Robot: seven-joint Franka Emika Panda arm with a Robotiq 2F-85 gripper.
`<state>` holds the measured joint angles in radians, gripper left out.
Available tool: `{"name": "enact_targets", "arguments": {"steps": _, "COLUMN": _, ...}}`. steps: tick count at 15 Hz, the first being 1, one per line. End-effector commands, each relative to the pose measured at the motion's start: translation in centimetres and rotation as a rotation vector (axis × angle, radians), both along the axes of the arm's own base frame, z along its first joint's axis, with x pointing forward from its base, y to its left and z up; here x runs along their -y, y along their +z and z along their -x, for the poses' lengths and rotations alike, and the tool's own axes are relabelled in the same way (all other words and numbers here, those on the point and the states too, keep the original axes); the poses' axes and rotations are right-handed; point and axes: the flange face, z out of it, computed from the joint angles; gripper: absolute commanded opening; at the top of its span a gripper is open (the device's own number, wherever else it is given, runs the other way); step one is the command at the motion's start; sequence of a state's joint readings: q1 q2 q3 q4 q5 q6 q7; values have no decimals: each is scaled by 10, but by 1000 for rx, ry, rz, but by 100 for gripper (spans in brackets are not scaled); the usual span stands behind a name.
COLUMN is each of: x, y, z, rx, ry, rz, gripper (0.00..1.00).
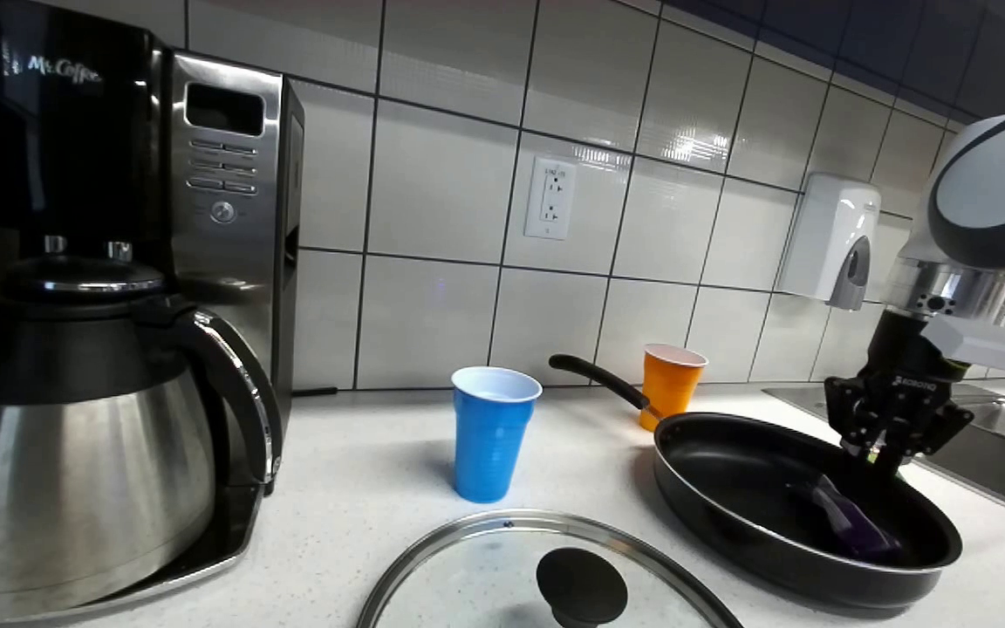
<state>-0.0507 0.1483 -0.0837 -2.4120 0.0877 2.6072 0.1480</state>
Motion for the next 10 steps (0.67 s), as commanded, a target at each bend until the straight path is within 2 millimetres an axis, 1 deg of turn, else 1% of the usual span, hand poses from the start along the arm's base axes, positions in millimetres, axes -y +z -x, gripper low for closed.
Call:
{"name": "enact_targets", "arguments": {"steps": 1, "x": -1, "y": 9, "z": -5, "rx": -25, "ry": 48, "rz": -3, "gripper": 65}}
{"name": "enact_targets", "arguments": {"steps": 4, "x": 6, "y": 15, "z": -5, "rx": -33, "ry": 57, "rz": 2, "gripper": 88}}
{"name": "enact_targets", "arguments": {"steps": 5, "x": 11, "y": 17, "z": -5, "rx": -51, "ry": 74, "rz": -3, "gripper": 95}}
{"name": "enact_targets", "arguments": {"steps": 6, "x": 15, "y": 18, "z": -4, "rx": -64, "ry": 84, "rz": 3, "gripper": 100}}
{"name": "enact_targets", "arguments": {"steps": 8, "x": 32, "y": 23, "z": -2, "rx": -86, "ry": 90, "rz": 25, "gripper": 100}}
{"name": "enact_targets", "arguments": {"steps": 10, "x": 59, "y": 22, "z": 0, "rx": -115, "ry": 64, "rz": 70, "gripper": 100}}
